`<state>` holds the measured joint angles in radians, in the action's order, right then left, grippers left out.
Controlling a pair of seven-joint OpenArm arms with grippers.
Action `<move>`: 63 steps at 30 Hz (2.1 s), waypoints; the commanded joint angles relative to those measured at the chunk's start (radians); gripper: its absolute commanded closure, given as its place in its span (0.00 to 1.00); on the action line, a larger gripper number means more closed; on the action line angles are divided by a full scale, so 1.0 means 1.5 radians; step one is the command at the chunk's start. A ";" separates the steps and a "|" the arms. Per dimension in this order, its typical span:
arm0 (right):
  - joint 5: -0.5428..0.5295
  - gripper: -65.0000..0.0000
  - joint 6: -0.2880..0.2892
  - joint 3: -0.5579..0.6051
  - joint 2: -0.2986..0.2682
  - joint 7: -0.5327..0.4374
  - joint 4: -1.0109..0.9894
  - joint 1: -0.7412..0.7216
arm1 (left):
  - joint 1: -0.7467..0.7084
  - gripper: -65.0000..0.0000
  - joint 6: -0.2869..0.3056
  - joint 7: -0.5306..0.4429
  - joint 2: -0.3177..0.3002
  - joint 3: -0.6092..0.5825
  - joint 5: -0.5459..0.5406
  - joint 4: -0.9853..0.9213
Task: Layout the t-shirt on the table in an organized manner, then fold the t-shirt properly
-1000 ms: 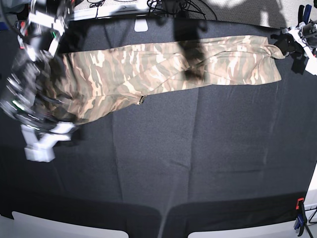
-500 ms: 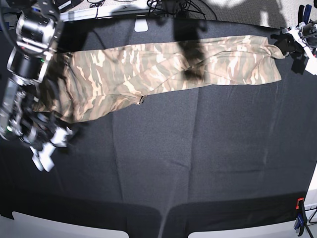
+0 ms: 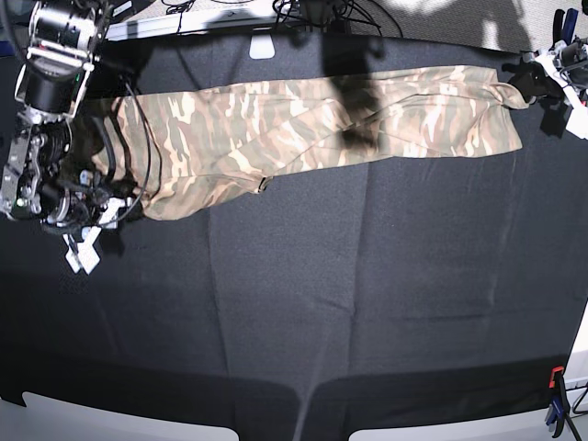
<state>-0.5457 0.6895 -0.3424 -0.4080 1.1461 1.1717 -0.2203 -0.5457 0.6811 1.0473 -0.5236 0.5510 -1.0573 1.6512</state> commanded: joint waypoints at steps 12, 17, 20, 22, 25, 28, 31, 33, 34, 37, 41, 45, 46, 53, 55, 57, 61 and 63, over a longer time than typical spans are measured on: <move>-0.107 1.00 0.006 -0.003 -0.013 -0.091 0.010 -0.041 | 0.013 1.00 0.000 -0.050 -0.011 0.007 -0.011 0.010; -0.107 1.00 0.006 -0.003 -0.012 -0.106 0.010 -0.101 | 0.061 1.00 0.000 -0.050 -0.011 0.007 -0.011 0.010; -0.073 1.00 0.006 -0.003 -0.012 -0.106 0.010 -0.141 | 0.081 1.00 0.000 -0.050 -0.011 0.007 -0.011 0.010; -0.053 1.00 0.006 -0.003 -0.012 -0.095 0.010 -0.166 | 0.087 1.00 0.000 -0.049 -0.012 0.007 -0.011 0.010; -0.057 1.00 0.006 -0.003 -0.011 -0.005 0.010 -0.188 | 0.085 1.00 0.000 -0.026 -0.011 0.007 -0.012 0.010; -0.055 1.00 0.006 -0.002 -0.012 -0.005 0.010 -0.175 | 0.085 1.00 0.000 0.023 -0.011 0.007 -0.024 0.010; -0.054 1.00 0.006 -0.002 -0.010 -0.005 0.010 -0.156 | 0.083 1.00 0.000 0.039 -0.009 0.007 -0.060 0.010; -0.046 1.00 0.006 0.008 -0.011 -0.005 0.010 -0.137 | 0.083 1.00 0.000 0.040 -0.004 0.007 -0.078 0.010; -0.033 1.00 0.006 0.014 -0.011 -0.005 0.010 -0.126 | 0.083 1.00 0.000 0.040 0.001 0.007 -0.084 0.010; -0.006 0.79 0.006 0.036 -0.011 -0.006 0.010 -0.091 | 0.078 1.00 0.000 0.039 0.017 0.007 -0.082 0.010; 0.013 0.63 0.006 0.044 -0.011 -0.006 0.010 -0.058 | 0.063 1.00 0.000 0.039 0.034 0.007 -0.082 0.010; 0.036 0.63 0.006 0.044 -0.011 -0.006 0.010 -0.051 | 0.050 1.00 0.000 0.040 0.039 0.007 -0.081 0.010; 0.032 0.63 0.006 0.044 -0.011 -0.006 0.010 -0.051 | 0.048 1.00 0.000 0.039 0.038 0.007 -0.082 0.010; -0.099 1.00 0.006 0.044 -0.011 -0.005 0.010 -0.051 | 0.048 1.00 0.000 0.035 0.039 0.007 -0.082 0.010; -0.111 1.00 0.006 0.044 -0.011 -0.005 0.010 -0.051 | 0.048 1.00 0.000 0.035 0.039 0.007 -0.082 0.010; -0.110 1.00 0.006 0.044 -0.011 -0.005 0.010 -0.051 | 0.048 1.00 0.000 0.034 0.039 0.007 -0.082 0.010; -0.110 1.00 0.006 0.044 -0.019 -0.005 0.010 -0.063 | 0.048 1.00 0.000 0.034 0.039 0.007 -0.082 0.010; -0.110 1.00 0.006 0.044 -0.027 -0.005 0.010 -0.077 | 0.048 1.00 0.000 0.034 0.039 0.007 -0.082 0.010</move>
<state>-0.6884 0.6922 -0.2710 -0.4274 1.1557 1.1713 -0.3035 -0.4736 0.6804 1.1080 -0.4469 0.5518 -1.1557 1.6512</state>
